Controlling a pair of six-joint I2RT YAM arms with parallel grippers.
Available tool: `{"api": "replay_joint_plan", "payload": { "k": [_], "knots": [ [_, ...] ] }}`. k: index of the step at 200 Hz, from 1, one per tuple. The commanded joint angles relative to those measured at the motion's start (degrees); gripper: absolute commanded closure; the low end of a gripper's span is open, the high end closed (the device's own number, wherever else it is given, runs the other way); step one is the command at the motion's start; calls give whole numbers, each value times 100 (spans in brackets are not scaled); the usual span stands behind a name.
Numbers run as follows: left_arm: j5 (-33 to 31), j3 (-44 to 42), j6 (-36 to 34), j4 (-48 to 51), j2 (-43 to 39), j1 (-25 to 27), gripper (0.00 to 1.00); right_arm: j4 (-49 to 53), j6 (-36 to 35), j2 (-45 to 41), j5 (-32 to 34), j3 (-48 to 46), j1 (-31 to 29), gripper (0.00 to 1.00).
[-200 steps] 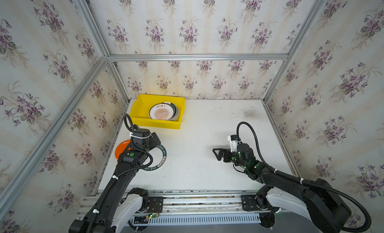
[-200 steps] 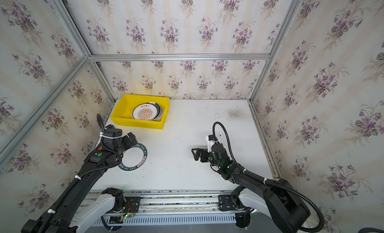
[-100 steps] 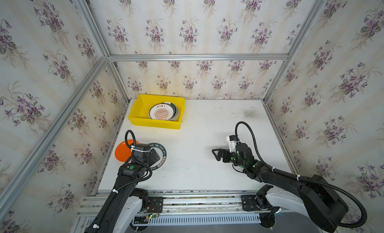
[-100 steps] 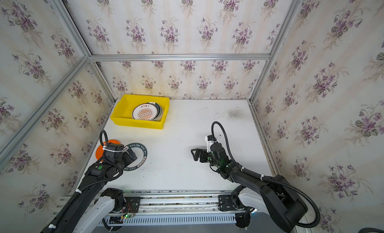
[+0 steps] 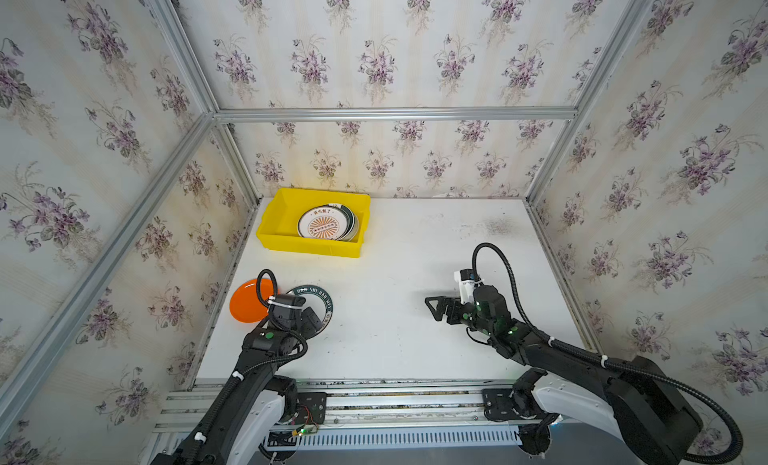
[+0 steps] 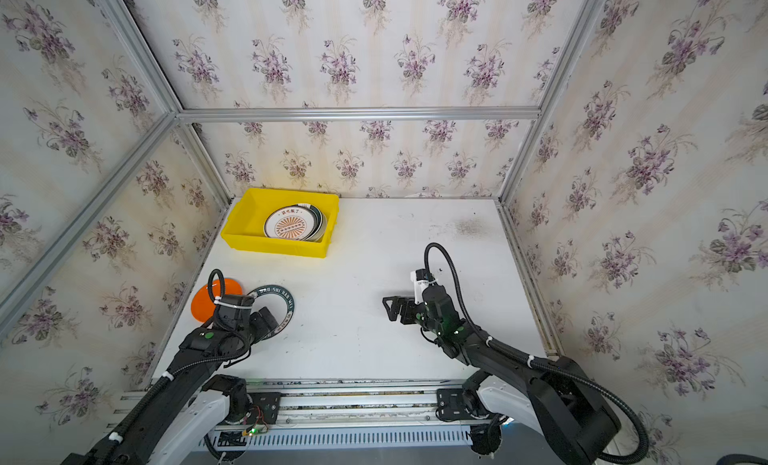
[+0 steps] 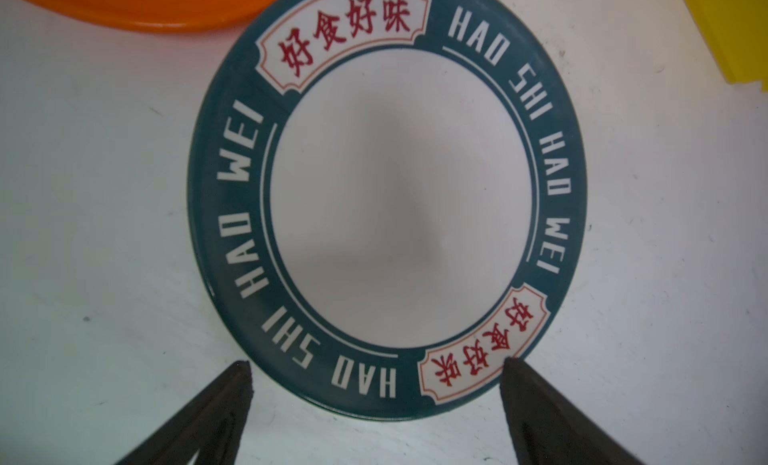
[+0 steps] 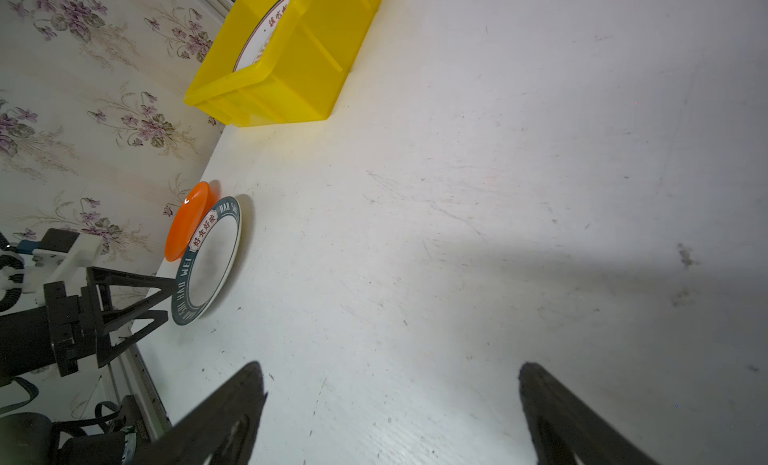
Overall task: Place the plates into the plastic bin on the countertop
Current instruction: 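Move the left gripper over the HAO SHI HAO WEI plate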
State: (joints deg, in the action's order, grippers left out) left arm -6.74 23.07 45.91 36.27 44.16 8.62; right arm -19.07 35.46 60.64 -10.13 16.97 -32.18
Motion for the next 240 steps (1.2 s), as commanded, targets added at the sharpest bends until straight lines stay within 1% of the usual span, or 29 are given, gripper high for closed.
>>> {"api": "replay_joint_plan", "payload": {
  "k": [1, 15, 37, 58, 81, 113, 131, 183, 202, 240],
  "knots": [
    [-24, -58, 184, -129, 49, -17, 5, 249, -185, -210, 194, 52, 2, 2],
    [6, -98, 246, -272, 95, -27, 7, 385, -250, -350, 263, 60, 8, 2],
    [-29, -79, 278, -371, 331, -55, 7, 570, -259, -549, 485, 34, 6, 2],
    [65, -109, 317, -529, 575, -106, 6, 689, -312, -679, 590, 33, 9, 2],
    [130, -211, 435, -814, 682, -148, 6, 689, -329, -690, 649, 17, 10, 2],
    [148, -270, 420, -1043, 865, -231, 7, 716, -304, -633, 694, 17, 10, 2],
    [197, -301, 457, -1181, 999, -279, 9, 759, -294, -624, 727, 21, 8, 2],
    [331, -435, 722, -1594, 1137, -309, 22, 913, -303, -777, 833, 38, 8, 2],
    [282, -480, 834, -1712, 1146, -317, 23, 965, -305, -843, 863, 40, 9, 2],
    [464, -588, 1189, -2124, 1368, -335, 26, 1087, -294, -870, 917, 100, 6, 2]
  ]
}}
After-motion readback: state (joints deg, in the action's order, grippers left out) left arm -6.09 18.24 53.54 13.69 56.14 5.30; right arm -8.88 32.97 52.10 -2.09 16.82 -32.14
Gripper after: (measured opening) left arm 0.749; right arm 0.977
